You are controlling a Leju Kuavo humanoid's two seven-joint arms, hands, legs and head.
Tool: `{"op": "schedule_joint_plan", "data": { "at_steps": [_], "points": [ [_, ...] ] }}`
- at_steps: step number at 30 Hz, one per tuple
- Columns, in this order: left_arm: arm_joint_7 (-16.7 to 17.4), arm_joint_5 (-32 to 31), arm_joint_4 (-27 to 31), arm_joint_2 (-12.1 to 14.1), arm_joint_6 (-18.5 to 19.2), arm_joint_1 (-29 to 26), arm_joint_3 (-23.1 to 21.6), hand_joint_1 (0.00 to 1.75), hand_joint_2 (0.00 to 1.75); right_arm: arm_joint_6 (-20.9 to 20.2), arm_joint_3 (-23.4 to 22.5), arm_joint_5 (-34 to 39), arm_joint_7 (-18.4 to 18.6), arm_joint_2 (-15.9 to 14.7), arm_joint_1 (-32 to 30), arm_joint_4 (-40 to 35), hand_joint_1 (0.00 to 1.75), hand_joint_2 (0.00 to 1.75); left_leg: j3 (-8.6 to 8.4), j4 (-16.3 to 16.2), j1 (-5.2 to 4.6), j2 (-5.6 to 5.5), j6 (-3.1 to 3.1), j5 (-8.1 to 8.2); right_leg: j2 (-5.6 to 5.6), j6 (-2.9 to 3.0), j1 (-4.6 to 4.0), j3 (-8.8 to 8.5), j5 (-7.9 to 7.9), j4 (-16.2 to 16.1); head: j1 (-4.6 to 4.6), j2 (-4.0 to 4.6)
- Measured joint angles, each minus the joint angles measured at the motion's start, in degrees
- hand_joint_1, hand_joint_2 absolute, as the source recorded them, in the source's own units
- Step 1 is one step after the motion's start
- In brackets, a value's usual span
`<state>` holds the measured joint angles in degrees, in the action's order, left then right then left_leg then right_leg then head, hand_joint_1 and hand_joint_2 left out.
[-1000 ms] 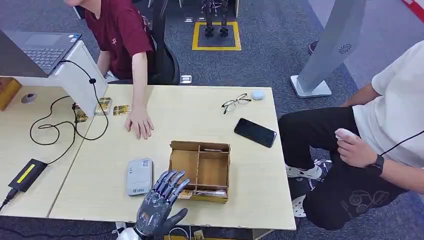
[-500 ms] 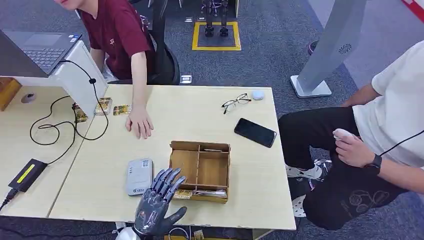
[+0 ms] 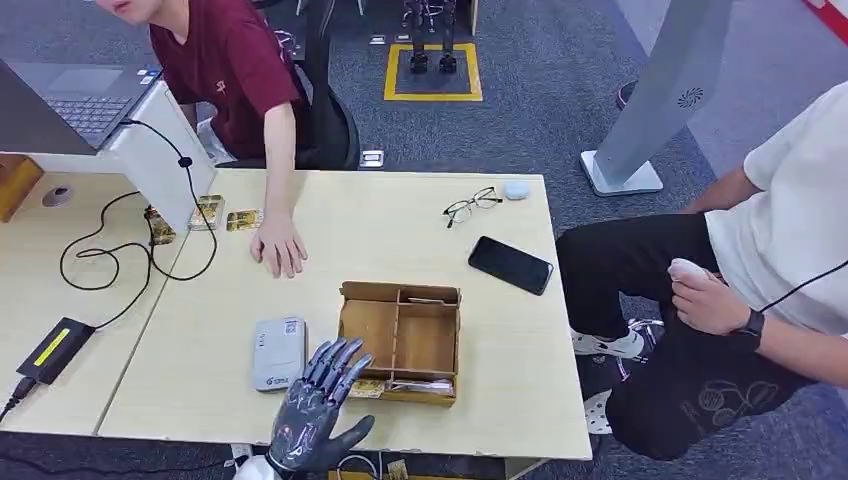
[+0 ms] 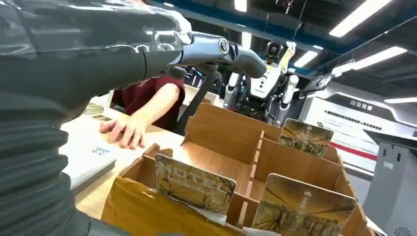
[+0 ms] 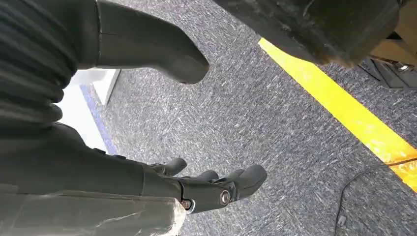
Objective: Pass the card to the sensor for recognition and then transmit it.
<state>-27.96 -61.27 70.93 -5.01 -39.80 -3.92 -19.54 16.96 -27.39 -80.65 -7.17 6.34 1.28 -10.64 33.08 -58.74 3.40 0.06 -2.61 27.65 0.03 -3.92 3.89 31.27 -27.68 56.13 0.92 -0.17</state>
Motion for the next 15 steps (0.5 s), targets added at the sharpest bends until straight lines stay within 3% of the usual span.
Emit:
{"op": "schedule_joint_plan", "data": {
  "at_steps": [2, 3, 4, 15],
  "points": [
    [0.00, 0.00, -0.02, 0.00, 0.00, 0.00, -0.07, 0.00, 1.75, 0.00, 0.00, 0.00, 0.00, 0.00, 0.00, 0.00, 0.00, 1.75, 0.00, 0.00, 0.00, 0.00, 0.00, 0.00, 0.00, 0.00, 0.00, 0.00, 0.00, 0.00, 0.00, 0.00],
    [0.00, 0.19, -0.02, 0.00, -0.02, 0.00, -0.09, 1.54, 1.75, 0.00, 0.00, 0.00, 0.00, 0.00, 0.00, 0.00, 0.00, 1.75, 0.00, 0.00, 0.00, 0.00, 0.00, 0.00, 0.00, 0.00, 0.00, 0.00, 0.00, 0.00, 0.00, 0.00],
    [0.00, 0.80, -0.06, 0.02, -0.02, 0.01, -0.20, 1.75, 1.75, 0.00, 0.00, 0.00, 0.00, 0.00, 0.00, 0.00, 0.00, 1.75, 0.00, 0.00, 0.00, 0.00, 0.00, 0.00, 0.00, 0.00, 0.00, 0.00, 0.00, 0.00, 0.00, 0.00],
    [2.67, 3.52, -1.46, 1.22, 0.00, 0.51, -2.89, 1.75, 1.75, 0.11, 0.00, -0.02, -0.04, 0.00, 0.02, 0.00, 0.00, 1.75, 0.00, 0.00, 0.00, 0.00, 0.00, 0.00, 0.00, 0.00, 0.00, 0.00, 0.00, 0.00, 0.00, 0.00]
  ]
}}
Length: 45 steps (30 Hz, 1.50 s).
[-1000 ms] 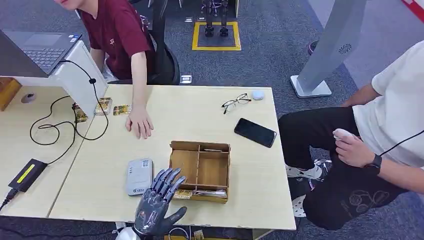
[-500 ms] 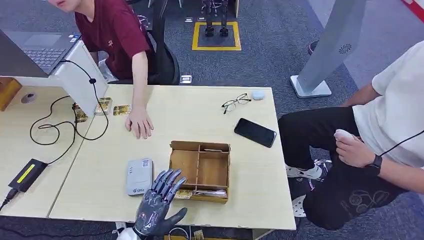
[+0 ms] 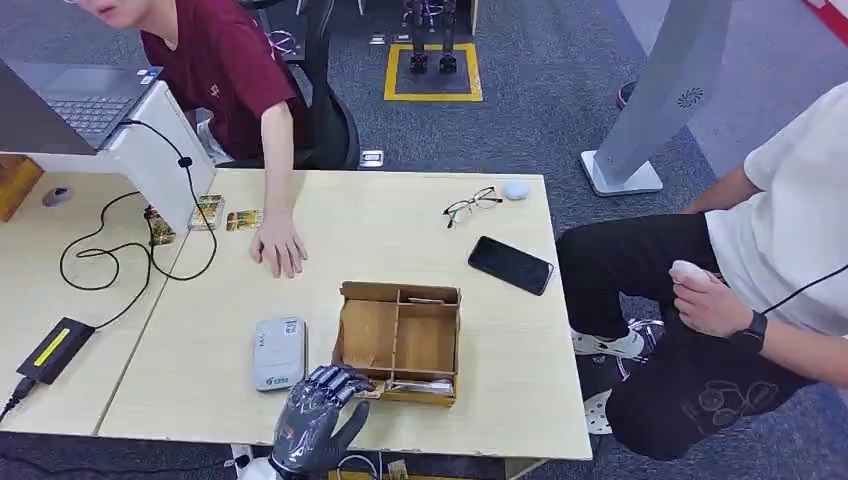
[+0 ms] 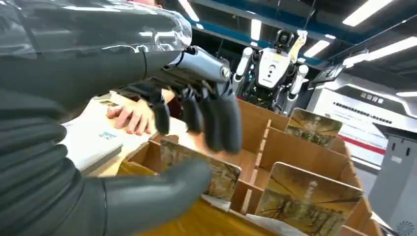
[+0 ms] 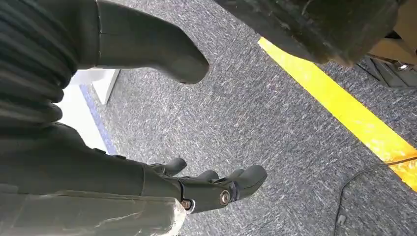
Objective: Pass the card to the sensor for recognition and then transmit it.
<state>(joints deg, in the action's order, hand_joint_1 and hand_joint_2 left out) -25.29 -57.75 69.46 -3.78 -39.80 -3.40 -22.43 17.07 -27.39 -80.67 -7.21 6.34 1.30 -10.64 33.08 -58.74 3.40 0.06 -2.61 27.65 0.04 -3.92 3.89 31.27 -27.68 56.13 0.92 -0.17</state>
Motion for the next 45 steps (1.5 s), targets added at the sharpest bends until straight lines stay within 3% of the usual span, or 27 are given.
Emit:
{"op": "schedule_joint_plan", "data": {
  "at_steps": [19, 20, 21, 27, 45],
  "points": [
    [1.18, 1.73, -0.04, 1.51, -0.09, 0.86, -1.73, 1.69, 1.75, 0.15, 0.00, -0.07, -0.24, 0.00, 0.02, 0.00, 0.00, 1.75, -0.01, 0.00, 0.00, 0.00, 0.00, 0.00, 0.00, 0.00, 0.00, -0.01, 0.00, 0.00, 0.00, 0.00],
    [1.20, 1.88, -0.04, 1.55, -0.09, 0.86, -1.75, 0.30, 1.75, 0.15, 0.00, -0.07, -0.24, 0.00, 0.02, 0.00, 0.00, 1.75, -0.01, 0.00, 0.00, 0.00, 0.00, 0.00, 0.00, 0.00, 0.00, -0.01, 0.00, 0.00, 0.00, 0.00],
    [1.20, 1.94, -0.04, 1.57, -0.09, 0.85, -1.77, 0.00, 1.75, 0.13, 0.00, -0.07, -0.24, 0.00, 0.02, 0.00, 0.00, 1.75, -0.01, 0.00, 0.00, 0.00, 0.00, 0.00, 0.00, 0.00, 0.00, -0.01, 0.00, 0.00, 0.00, 0.00],
    [-0.77, 2.73, -0.02, 1.75, -0.11, 0.52, -1.77, 0.00, 1.75, 0.11, 0.00, -0.26, -0.13, 0.00, 0.01, 0.00, 0.00, 1.75, 0.00, 0.00, 0.00, 0.00, 0.00, 0.00, 0.00, 0.00, 0.00, -0.01, 0.00, 0.00, 0.00, 0.00],
    [-0.72, 2.91, 0.02, 1.81, -0.11, 0.52, -1.77, 0.00, 1.75, 0.15, 0.00, -0.28, -0.13, 0.00, 0.02, 0.00, 0.00, 1.75, 0.00, 0.00, 0.00, 0.00, 0.00, 0.00, 0.00, 0.00, 0.00, -0.01, 0.00, 0.00, 0.00, 0.00]
  ]
}}
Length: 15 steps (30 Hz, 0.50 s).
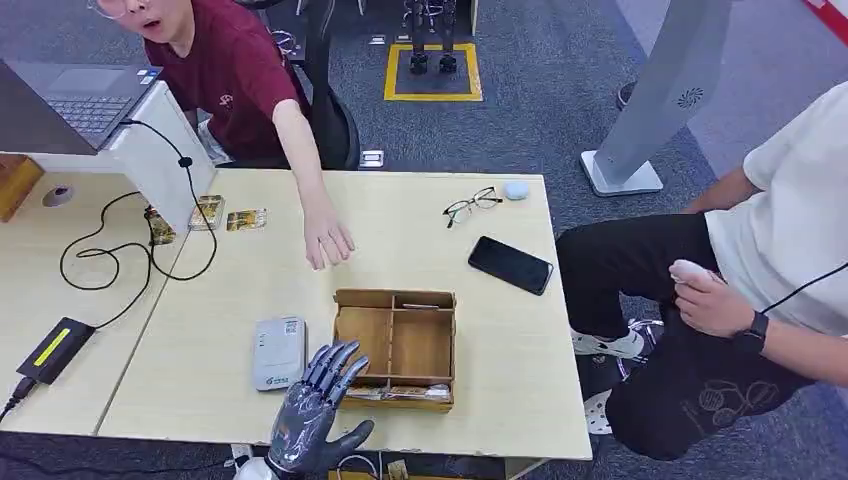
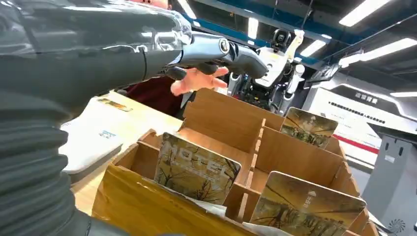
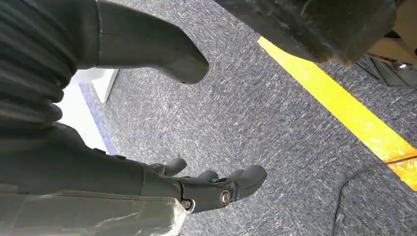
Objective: Pass the card to the sensor for recognition and then transmit it.
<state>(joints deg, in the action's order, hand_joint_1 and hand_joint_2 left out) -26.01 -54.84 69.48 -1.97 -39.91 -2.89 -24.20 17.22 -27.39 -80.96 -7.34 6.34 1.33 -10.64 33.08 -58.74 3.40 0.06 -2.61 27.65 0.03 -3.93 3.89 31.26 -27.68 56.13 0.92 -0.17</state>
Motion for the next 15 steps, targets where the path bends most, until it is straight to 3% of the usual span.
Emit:
{"op": "schedule_joint_plan", "data": {
  "at_steps": [15],
  "points": [
    [0.24, -2.49, 0.00, 0.00, 0.00, 0.00, 0.00, 0.00, 1.75, -0.11, 0.00, -0.04, -0.11, 0.00, 0.01, 0.00, 0.00, 1.75, 0.01, 0.00, 0.00, 0.00, 0.00, 0.00, 0.00, 0.00, 0.00, 0.00, 0.00, 0.00, 0.00, 0.00]
  ]
}}
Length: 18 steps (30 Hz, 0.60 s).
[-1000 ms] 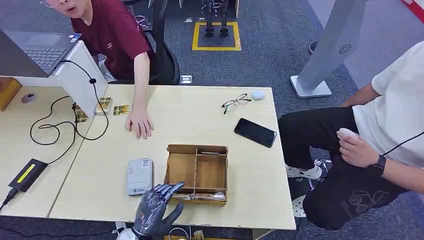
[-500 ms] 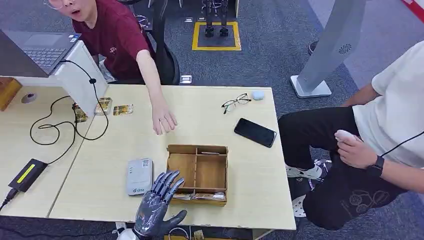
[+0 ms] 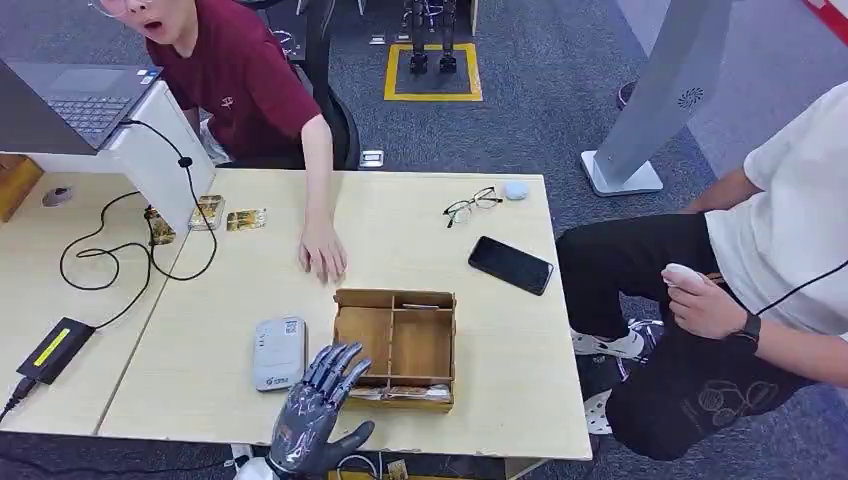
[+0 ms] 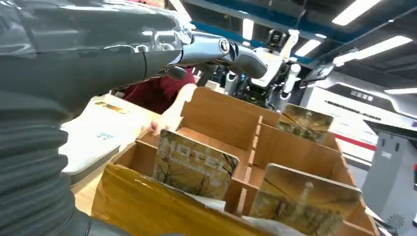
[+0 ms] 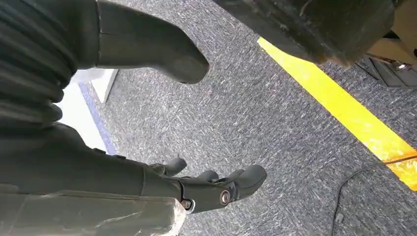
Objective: Pass the card to the sensor for recognition and then transmit it.
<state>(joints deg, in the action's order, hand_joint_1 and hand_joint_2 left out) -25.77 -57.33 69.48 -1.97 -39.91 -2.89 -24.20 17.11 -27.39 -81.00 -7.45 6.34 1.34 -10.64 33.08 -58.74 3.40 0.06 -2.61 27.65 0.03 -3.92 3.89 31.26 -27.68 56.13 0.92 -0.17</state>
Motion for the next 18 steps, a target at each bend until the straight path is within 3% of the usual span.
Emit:
{"op": "schedule_joint_plan", "data": {
  "at_steps": [5, 18],
  "points": [
    [-0.13, -3.58, 0.00, -0.74, 0.00, 0.00, 1.79, 0.00, 1.75, -0.07, 0.00, -0.02, 0.00, 0.00, 0.03, 0.00, 0.00, 1.75, 0.00, 0.00, 0.00, 0.00, 0.00, 0.00, 0.00, 0.00, 0.00, 0.00, 0.00, 0.00, 0.00, 0.00],
    [-0.33, -3.25, -0.04, -1.55, 0.00, -0.03, 3.08, 0.00, 1.75, 0.02, 0.00, 0.00, -0.13, 0.00, 0.11, 0.00, 0.00, 1.75, 0.00, 0.00, 0.00, -0.01, 0.00, 0.00, -0.01, 0.00, 0.00, 0.00, 0.00, 0.00, 0.00, 0.00]
  ]
}}
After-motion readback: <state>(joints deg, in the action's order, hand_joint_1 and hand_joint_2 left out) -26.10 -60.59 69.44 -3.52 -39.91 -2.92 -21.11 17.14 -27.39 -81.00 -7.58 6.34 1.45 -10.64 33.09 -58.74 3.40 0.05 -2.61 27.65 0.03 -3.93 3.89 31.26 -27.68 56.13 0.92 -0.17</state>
